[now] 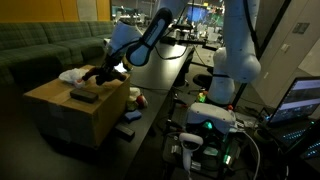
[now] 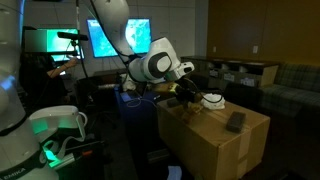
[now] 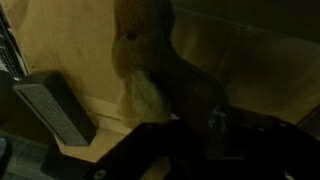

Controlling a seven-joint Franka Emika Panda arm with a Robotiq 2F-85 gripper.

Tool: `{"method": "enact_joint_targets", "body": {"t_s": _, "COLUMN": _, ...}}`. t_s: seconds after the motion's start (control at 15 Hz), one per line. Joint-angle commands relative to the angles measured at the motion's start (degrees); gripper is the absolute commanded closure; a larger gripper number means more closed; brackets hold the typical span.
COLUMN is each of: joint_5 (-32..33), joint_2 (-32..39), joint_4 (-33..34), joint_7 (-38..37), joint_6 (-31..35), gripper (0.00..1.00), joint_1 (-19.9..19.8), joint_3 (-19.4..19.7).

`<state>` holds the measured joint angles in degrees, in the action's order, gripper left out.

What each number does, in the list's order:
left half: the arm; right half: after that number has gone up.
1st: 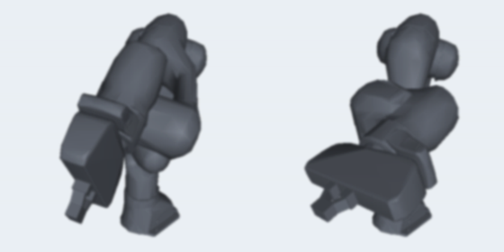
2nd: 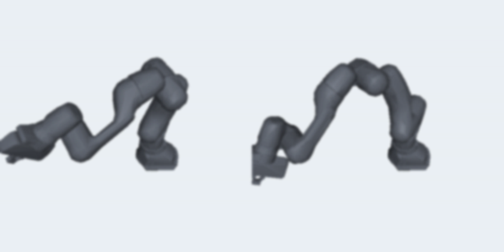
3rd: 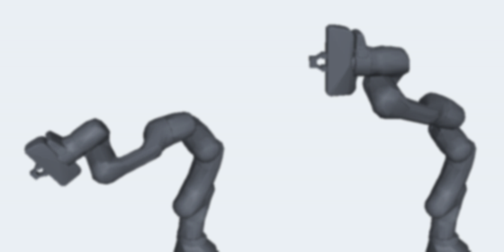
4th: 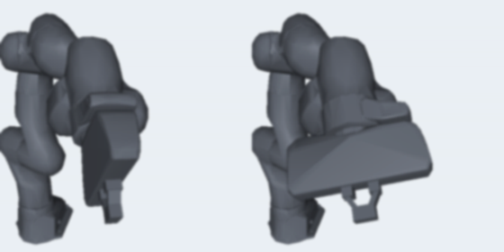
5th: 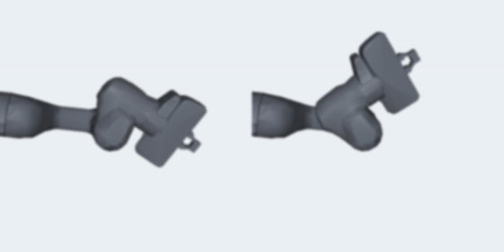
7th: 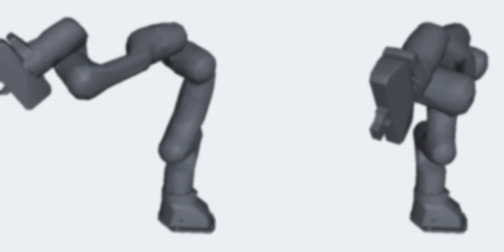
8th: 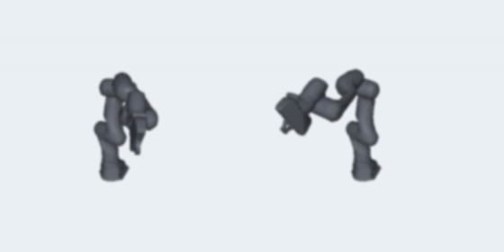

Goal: Put the white towel on the table, then the moose on the box, then the duster on the table, then the turnip plushie on the box, then the plastic on the table, then the blue sponge on the box, then the duster from the box to the table, lastly, the other duster from the table to the box

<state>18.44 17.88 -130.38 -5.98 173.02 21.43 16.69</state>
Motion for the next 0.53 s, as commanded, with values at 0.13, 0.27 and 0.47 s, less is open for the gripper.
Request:
{"method": "enact_joint_targets", "body": {"t_s": 0.13, "joint_5": -1.21, "joint_2": 4.54, "joint_4": 4.21, "joint_7": 3.41, "joint_6": 1.24, "gripper": 0.96, "joint_1": -4.19, "joint_3": -2.92}}
{"method": "enact_joint_targets", "body": {"t_s": 0.27, "joint_5": -0.43, "joint_2": 4.64, "joint_4": 4.41, "joint_7": 4.11, "joint_6": 0.67, "gripper": 0.80, "joint_1": -6.84, "joint_3": -5.17}}
{"method": "enact_joint_targets", "body": {"t_s": 0.47, "joint_5": -1.73, "joint_2": 3.46, "joint_4": 3.66, "joint_7": 7.23, "joint_6": -0.04, "gripper": 0.45, "joint_1": -10.92, "joint_3": -9.42}}
